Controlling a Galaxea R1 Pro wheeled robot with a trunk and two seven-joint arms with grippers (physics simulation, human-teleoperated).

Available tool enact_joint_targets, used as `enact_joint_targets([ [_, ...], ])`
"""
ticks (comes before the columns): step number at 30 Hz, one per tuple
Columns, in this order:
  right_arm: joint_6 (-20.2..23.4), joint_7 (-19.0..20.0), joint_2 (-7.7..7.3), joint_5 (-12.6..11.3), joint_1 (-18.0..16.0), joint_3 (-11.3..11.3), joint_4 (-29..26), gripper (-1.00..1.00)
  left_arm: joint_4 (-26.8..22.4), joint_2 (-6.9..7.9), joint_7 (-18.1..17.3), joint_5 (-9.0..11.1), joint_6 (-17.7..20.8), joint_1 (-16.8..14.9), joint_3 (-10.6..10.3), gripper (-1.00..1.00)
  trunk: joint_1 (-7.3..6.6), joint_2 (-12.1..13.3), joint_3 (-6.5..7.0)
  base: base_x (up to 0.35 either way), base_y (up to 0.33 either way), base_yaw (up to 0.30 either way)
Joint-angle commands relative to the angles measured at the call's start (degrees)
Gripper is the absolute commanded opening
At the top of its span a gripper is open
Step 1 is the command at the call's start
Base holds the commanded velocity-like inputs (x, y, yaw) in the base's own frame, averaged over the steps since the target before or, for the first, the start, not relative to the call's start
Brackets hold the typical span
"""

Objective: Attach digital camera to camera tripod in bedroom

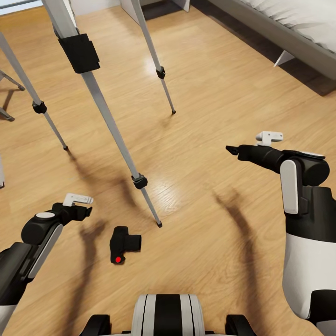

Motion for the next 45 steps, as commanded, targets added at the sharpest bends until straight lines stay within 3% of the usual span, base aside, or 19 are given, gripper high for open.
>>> enact_joint_targets([
  [1,0.26,0.18,0.02,-0.02,0.01,-0.04,-0.03,1.0,-0.28,0.36,0.49,0.58,-0.04,0.06,-0.23,1.0,-0.01,-0.01,-0.03,0.0,0.0,0.0],
  [9,0.26,0.18,0.05,-0.09,0.15,-0.01,-0.03,1.0,-1.91,1.49,-0.27,0.51,-3.17,1.96,-0.64,1.0,-0.01,-0.01,-0.03,0.0,0.0,0.0],
  [16,0.26,0.18,0.08,-0.11,0.22,0.0,-0.03,1.0,-2.73,3.23,-2.31,0.04,-9.0,4.91,-0.92,1.0,-0.01,-0.01,-0.03,0.0,0.0,0.0],
  [19,0.26,0.18,0.08,-0.16,0.24,0.01,-0.03,1.0,-2.78,5.58,-6.53,-0.86,-15.12,6.15,-1.91,1.0,-0.01,-0.01,-0.03,0.0,0.0,0.0],
  [20,0.26,0.18,0.08,-0.16,0.24,0.01,-0.03,1.0,-2.78,5.58,-6.53,-0.86,-15.12,6.15,-1.91,1.0,-0.01,-0.01,-0.03,0.0,0.0,0.0],
  [22,0.26,0.18,0.09,-0.18,0.25,0.01,-0.03,1.0,-2.57,7.33,-11.06,-2.38,-18.95,6.54,-2.79,1.0,-0.01,-0.01,-0.03,0.0,0.0,0.0],
  [23,0.26,0.18,0.09,-0.17,0.25,0.01,-0.03,1.0,-2.57,7.33,-11.06,-2.38,-18.95,6.54,-2.79,1.0,-0.01,-0.01,-0.03,0.0,0.0,0.0],
  [26,0.26,0.18,0.09,-0.15,0.26,-0.01,-0.03,1.0,-2.18,9.33,-18.24,-6.43,-22.74,6.81,-3.51,1.0,-0.01,-0.01,-0.03,0.0,0.0,0.0],
  [27,0.26,0.18,0.09,-0.15,0.26,-0.01,-0.03,1.0,-2.18,9.33,-18.24,-6.43,-22.74,6.81,-3.51,1.0,-0.01,-0.01,-0.03,0.0,0.0,0.0],
  [29,0.26,0.18,0.09,-0.16,0.26,-0.02,-0.03,1.0,-2.14,10.18,-22.51,-9.83,-24.4,6.79,-3.81,1.0,-0.01,-0.01,-0.03,0.0,0.0,0.0],
  [30,0.26,0.18,0.09,-0.16,0.26,-0.02,-0.03,1.0,-2.14,10.18,-22.51,-9.83,-24.4,6.79,-3.81,1.0,-0.01,-0.01,-0.03,0.0,0.0,0.0],
  [33,0.26,0.18,0.09,-0.16,0.26,0.0,-0.03,1.0,-2.31,10.94,-28.1,-15.75,-26.81,6.32,-4.23,1.0,-0.01,-0.01,-0.03,0.0,0.0,0.0],
  [34,0.26,0.18,0.09,-0.16,0.26,0.0,-0.03,1.0,-2.31,10.94,-28.1,-15.75,-26.81,6.32,-4.23,1.0,-0.01,-0.01,-0.03,0.0,0.0,0.0],
  [37,0.26,0.18,0.09,-0.17,0.27,0.0,-0.03,1.0,-2.58,11.21,-33.42,-21.63,-32.05,5.59,-4.62,1.0,-0.01,-0.01,-0.03,0.0,0.0,0.0],
  [38,0.26,0.18,0.09,-0.17,0.27,0.0,-0.03,1.0,-2.58,11.21,-33.42,-21.63,-32.05,5.59,-4.62,1.0,-0.01,-0.01,-0.03,0.0,0.0,0.0],
  [40,0.26,0.21,0.09,-0.19,0.27,0.0,-0.03,1.0,-2.57,10.99,-37.13,-25.33,-36.46,4.99,-4.76,1.0,-0.01,-0.01,-0.03,0.0,0.0,0.0],
  [41,0.26,0.21,0.09,-0.19,0.27,0.0,-0.03,1.0,-2.57,10.99,-37.13,-25.33,-36.46,4.99,-4.76,1.0,-0.01,-0.01,-0.03,0.0,0.0,0.0],
  [44,0.26,0.22,0.05,-0.2,0.27,-0.02,-0.03,1.0,-2.42,9.91,-42.25,-31.12,-41.1,4.01,-4.79,1.0,-0.01,-0.01,-0.03,0.0,0.0,0.0],
  [45,0.26,0.22,0.05,-0.2,0.27,-0.02,-0.03,1.0,-2.42,9.91,-42.25,-31.12,-41.1,4.01,-4.79,1.0,-0.01,-0.01,-0.03,0.0,0.0,0.0],
])
